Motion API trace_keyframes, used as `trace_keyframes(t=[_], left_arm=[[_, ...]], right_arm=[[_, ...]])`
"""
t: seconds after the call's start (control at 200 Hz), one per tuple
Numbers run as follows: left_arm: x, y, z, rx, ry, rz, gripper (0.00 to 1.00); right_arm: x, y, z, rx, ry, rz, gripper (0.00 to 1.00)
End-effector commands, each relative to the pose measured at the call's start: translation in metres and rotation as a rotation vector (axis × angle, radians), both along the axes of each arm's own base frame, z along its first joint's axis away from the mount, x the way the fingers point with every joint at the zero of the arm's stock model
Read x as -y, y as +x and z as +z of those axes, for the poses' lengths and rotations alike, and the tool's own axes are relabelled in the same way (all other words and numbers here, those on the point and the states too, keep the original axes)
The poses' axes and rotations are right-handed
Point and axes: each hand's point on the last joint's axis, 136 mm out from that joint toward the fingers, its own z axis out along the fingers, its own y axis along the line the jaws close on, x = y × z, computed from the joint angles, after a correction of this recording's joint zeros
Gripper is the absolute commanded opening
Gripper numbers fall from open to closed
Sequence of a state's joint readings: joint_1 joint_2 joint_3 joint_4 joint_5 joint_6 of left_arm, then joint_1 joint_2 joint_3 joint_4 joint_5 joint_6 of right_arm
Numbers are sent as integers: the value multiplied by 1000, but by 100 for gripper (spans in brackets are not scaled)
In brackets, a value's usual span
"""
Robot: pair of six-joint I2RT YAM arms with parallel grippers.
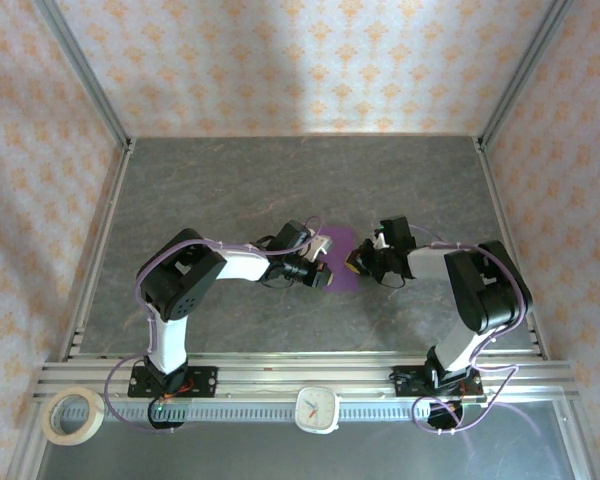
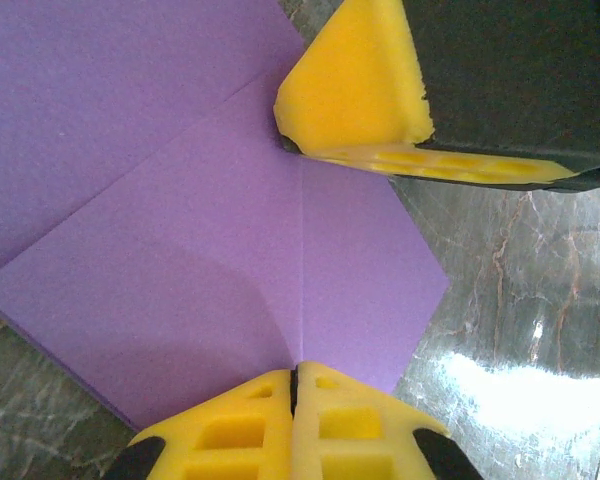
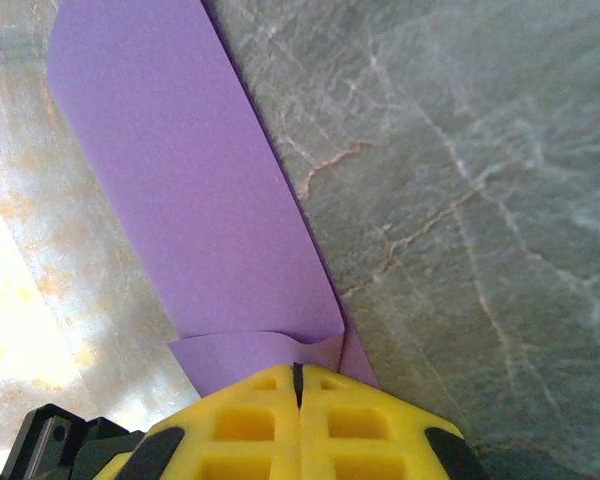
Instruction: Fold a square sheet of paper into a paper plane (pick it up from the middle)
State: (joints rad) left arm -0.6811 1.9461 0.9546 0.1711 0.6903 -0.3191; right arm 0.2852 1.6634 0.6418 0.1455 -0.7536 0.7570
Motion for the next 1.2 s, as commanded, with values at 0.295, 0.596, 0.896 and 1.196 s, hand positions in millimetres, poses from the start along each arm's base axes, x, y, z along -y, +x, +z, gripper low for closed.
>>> trace_keyframes(t=[0.295, 0.596, 0.896, 1.196], left_arm=[[-83, -56, -100, -219, 427, 50, 0], [-77, -50, -94, -210, 398, 60, 0], [-76, -50, -92, -208, 394, 55, 0], [-77, -51, -93, -210, 396, 55, 0]], right_arm=[[51, 29, -2, 26, -129, -128, 0], [-7, 21, 34, 100, 18, -27, 0], [3, 9, -7, 10, -57, -58, 0], [35, 22, -3, 40, -54, -119, 0]])
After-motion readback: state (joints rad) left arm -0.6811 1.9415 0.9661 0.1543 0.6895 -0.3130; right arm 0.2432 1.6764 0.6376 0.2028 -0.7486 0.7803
